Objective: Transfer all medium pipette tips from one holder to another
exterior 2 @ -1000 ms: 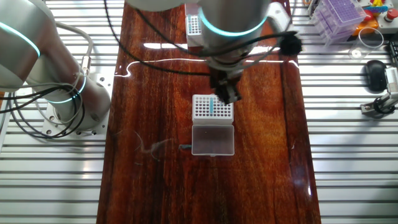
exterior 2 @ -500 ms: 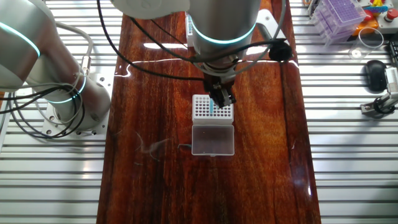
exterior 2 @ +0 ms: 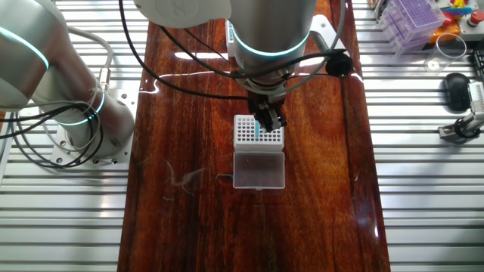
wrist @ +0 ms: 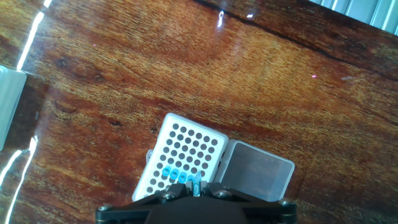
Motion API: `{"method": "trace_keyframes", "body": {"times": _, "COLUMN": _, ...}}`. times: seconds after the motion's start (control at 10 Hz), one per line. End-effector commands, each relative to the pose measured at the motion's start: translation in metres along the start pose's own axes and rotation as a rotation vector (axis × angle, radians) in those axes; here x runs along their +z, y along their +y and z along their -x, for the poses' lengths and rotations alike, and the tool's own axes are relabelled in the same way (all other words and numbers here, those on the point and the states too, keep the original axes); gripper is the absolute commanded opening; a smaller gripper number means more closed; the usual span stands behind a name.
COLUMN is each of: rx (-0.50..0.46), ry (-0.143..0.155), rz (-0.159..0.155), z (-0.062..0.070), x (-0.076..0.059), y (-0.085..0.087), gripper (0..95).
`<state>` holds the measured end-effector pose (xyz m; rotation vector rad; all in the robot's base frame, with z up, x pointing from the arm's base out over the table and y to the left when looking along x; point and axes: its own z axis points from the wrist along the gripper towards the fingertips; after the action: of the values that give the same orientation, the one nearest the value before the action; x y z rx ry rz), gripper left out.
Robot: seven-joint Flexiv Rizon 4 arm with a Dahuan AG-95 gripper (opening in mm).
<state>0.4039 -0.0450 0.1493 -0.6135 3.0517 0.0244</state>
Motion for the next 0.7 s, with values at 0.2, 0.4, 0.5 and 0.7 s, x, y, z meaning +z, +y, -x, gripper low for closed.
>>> {"method": "trace_keyframes", "body": {"times": 0.2, "rx": -0.005, "ry": -0.002, "rz": -0.003, "z": 0.0009, "x": 0.0020, "y": -0.0002, "gripper": 0.0}}
{"method": "trace_keyframes", "body": {"times": 0.4, "rx": -0.008, "ry": -0.007, "rz": -0.005, "z": 0.0014, "x": 0.0044, "y": -0.0001, "gripper": 0.0}}
{"method": "trace_keyframes", "body": {"times": 0.5, "rx": -0.009, "ry": -0.008, "rz": -0.006, "z": 0.0019, "x": 0.0058, "y": -0.0003, "gripper": 0.0}}
{"method": "trace_keyframes", "body": {"times": 0.7, "rx": -0.008, "ry": -0.008, "rz": -0.007, "z": 0.0032, "x": 0.0071, "y": 0.0007, "gripper": 0.0}}
